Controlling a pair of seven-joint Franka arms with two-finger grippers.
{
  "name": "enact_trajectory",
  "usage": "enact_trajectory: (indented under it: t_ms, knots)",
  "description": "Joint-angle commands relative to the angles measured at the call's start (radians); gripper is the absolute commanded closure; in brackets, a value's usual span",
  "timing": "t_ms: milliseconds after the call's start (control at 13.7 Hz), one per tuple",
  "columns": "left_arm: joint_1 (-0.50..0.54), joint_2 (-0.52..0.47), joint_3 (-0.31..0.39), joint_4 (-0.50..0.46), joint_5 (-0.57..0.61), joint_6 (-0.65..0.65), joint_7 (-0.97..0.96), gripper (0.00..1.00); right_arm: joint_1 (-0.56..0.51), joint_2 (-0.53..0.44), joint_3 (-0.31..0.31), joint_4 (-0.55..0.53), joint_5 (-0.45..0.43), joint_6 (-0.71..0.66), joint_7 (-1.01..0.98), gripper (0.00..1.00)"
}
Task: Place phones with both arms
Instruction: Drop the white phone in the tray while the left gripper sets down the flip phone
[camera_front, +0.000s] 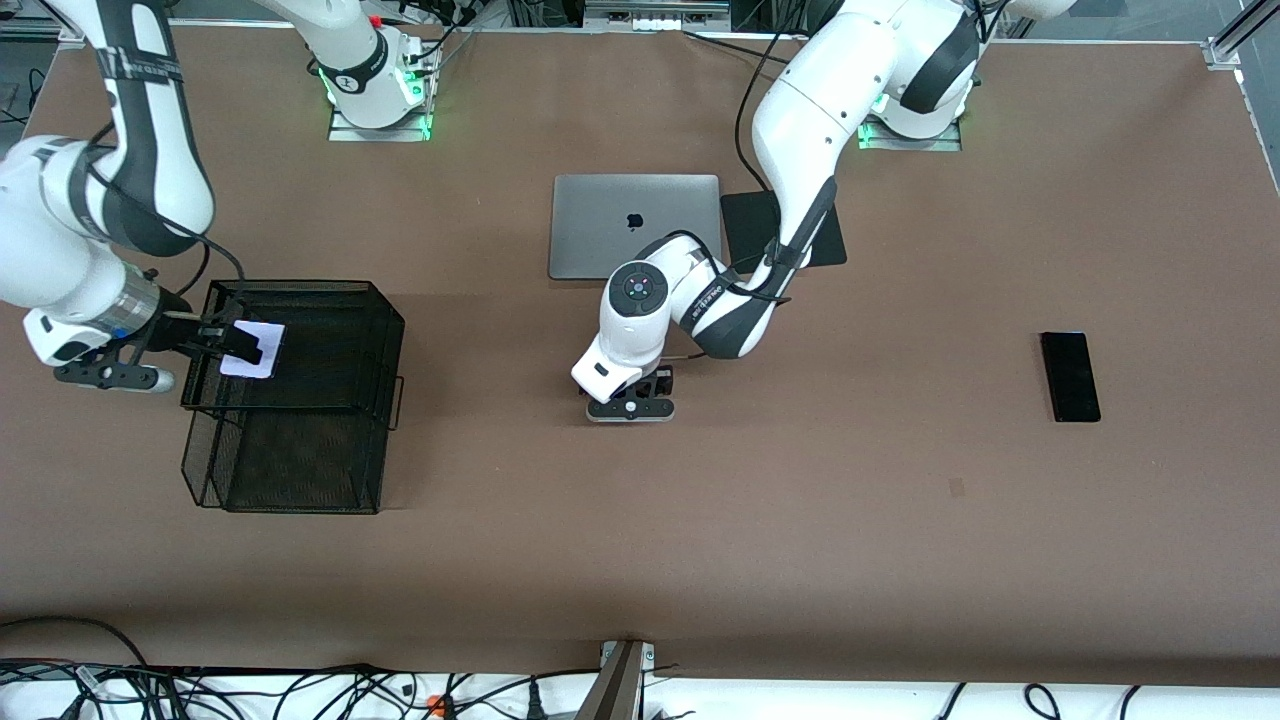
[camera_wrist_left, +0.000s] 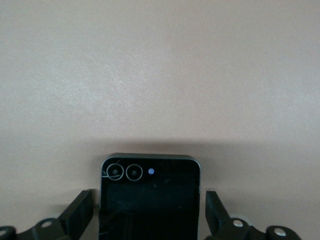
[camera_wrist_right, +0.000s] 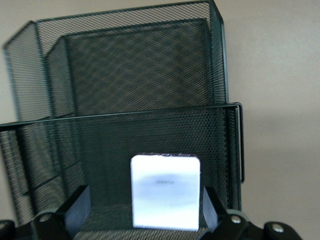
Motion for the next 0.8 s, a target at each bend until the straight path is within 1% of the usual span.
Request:
enact_trajectory:
  t_ms: [0,73,219,439,585,658,731]
  knots:
    - [-0.007,-0.003,0.021,0.039,-0.008,-0.035,-0.021,0.0,0.006,0.024,0.004,0.126,0.023,-0.148,0.046,0.01]
    - [-0.004,-0.013,0.032,0.039,-0.013,-0.061,-0.024,0.0,0.011,0.026,0.007,0.155,0.023,-0.187,0.066,0.0]
    - [0.034,-0.065,0.032,0.039,-0.022,-0.121,-0.022,0.0,0.058,0.026,0.009,0.195,0.024,-0.228,0.109,0.0]
    - [0.13,-0.184,0.024,0.026,-0.057,-0.293,0.004,0.0,0.178,0.024,0.009,0.229,0.024,-0.245,0.263,0.0]
    - [0.178,-0.21,0.027,0.018,-0.062,-0.447,0.137,0.0,0.29,0.035,0.009,0.252,0.026,-0.236,0.424,0.0]
    - [0.213,-0.217,0.027,0.013,-0.06,-0.533,0.195,0.0,0.352,0.064,0.009,0.266,0.026,-0.228,0.499,0.0]
    - [0.254,-0.227,0.027,-0.003,-0.057,-0.601,0.27,0.0,0.403,0.11,0.009,0.312,0.029,-0.219,0.549,0.0]
